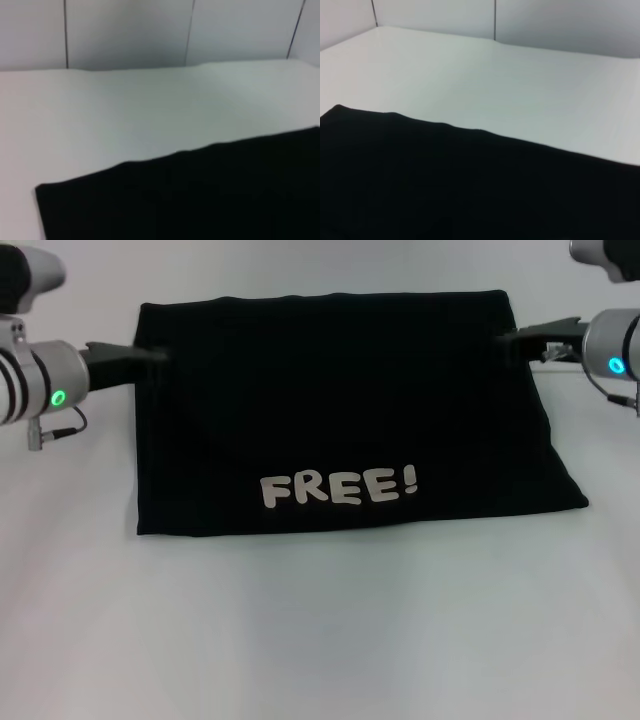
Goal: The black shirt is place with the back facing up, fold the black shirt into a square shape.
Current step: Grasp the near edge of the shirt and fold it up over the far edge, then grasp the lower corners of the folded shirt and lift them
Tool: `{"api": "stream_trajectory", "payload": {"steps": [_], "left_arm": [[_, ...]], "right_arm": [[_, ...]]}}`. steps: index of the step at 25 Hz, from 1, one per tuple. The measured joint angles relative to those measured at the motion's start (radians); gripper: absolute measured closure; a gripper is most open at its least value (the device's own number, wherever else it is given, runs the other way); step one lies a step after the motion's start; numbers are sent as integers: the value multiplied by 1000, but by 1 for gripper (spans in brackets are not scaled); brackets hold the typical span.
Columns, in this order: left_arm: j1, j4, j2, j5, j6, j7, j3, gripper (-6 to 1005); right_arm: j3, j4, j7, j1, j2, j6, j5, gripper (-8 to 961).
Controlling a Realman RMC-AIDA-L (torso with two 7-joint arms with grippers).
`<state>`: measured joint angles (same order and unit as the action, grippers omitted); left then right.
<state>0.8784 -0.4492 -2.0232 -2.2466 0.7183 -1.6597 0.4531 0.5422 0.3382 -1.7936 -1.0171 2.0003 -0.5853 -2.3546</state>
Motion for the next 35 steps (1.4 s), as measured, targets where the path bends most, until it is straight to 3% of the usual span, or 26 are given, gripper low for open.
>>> {"api": "stream_trajectory", "payload": {"steps": [7,10,13,16,18,20,23,25,26,31,35], "left_arm": [[-3,-6,-13,1,-43,-8,20,844],[-3,-11,-13,1,-45,-10,20,822],[-8,-40,-14,0,-36,-49,18,711],[-34,-109,-16,-3,58,-172,32,600],[-62,-171,-19,8,168,-240,39,475],[-116,-268,-28,43,350,-292,38,350],[-157,-309,-32,66,452,-295,37,250],[-180,-329,-34,74,505,-294,37,183],[-223,-358,-34,77,571,-288,40,150],[-298,-383,-39,56,602,-259,39,107],[-323,-377,-43,-4,573,-295,33,99]], "right_arm": [[14,12,-1,22,12,-5,-4,882],[13,51,-1,34,21,-5,-1,796],[8,124,-2,52,44,-14,13,710],[12,199,-13,81,62,-64,53,470],[13,246,-22,108,65,-140,97,413],[13,272,-24,139,57,-232,147,356],[13,284,-27,191,32,-389,203,318],[13,284,-32,202,25,-422,205,309],[13,284,-40,209,20,-444,203,304],[17,275,-83,247,0,-513,198,281],[17,275,-104,262,-4,-510,198,263]]}}
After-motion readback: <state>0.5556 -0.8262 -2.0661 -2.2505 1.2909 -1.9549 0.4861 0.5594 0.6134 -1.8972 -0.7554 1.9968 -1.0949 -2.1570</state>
